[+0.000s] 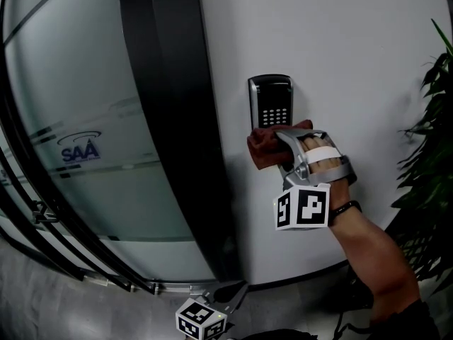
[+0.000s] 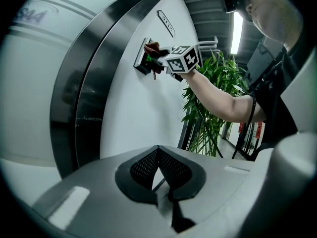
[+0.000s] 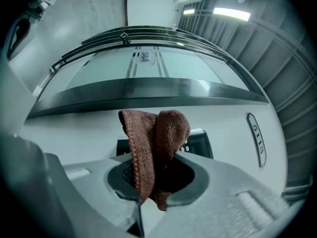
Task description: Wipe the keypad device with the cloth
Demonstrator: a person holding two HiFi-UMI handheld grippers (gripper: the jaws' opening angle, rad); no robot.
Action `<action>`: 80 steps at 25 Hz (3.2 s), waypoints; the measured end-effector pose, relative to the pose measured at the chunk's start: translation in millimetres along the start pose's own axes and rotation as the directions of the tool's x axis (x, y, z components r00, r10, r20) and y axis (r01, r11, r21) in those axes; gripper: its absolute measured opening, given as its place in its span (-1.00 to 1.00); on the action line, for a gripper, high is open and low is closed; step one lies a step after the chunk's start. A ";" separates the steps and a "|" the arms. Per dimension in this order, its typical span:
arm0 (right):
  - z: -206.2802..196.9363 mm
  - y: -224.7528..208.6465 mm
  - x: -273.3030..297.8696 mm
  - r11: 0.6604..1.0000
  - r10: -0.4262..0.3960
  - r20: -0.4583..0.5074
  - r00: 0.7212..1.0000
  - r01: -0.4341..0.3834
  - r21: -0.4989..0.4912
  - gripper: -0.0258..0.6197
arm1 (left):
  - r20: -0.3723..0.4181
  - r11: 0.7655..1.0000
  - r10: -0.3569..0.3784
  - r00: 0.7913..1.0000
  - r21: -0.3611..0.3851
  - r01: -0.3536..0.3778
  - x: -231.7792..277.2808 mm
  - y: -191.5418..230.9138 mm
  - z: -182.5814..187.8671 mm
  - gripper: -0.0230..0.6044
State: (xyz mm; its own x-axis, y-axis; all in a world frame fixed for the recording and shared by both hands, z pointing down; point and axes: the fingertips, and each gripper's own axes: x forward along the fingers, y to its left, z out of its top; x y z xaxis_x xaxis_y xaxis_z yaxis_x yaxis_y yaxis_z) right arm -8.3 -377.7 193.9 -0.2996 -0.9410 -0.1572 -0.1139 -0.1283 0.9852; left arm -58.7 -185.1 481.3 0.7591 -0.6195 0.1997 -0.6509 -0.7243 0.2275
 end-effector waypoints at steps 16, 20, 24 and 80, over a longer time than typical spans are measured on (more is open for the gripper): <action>-3.5 29.6 -5.1 0.999 0.045 -0.008 0.999 -0.045 0.004 -0.75 | -0.016 1.000 -0.006 1.000 0.004 0.006 2.9 -3.5 -4.8 -0.87; -3.2 39.1 -7.9 0.998 0.068 -0.006 0.998 -0.068 0.006 -0.75 | -0.018 1.000 -0.010 1.000 0.002 0.010 3.8 -3.4 -8.4 -0.87; -3.0 53.6 -10.4 0.995 0.096 -0.007 0.995 -0.096 -0.002 -0.75 | -0.028 1.000 -0.019 0.999 -0.011 0.019 3.4 -6.7 -7.7 -0.87; 11.3 -100.6 23.7 0.972 -0.111 -0.086 0.990 0.090 -0.219 -0.75 | 0.009 1.000 -0.018 1.000 -0.007 0.018 -4.4 -9.2 -5.1 -0.87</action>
State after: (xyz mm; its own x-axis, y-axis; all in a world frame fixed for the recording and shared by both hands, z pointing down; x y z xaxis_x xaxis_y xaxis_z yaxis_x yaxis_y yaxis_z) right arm -14.7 -383.6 90.3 -0.2022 -0.9444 -0.2593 0.0694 -0.2779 0.9581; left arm -56.0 -174.2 483.3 0.7705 -0.6093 0.1876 -0.6375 -0.7330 0.2374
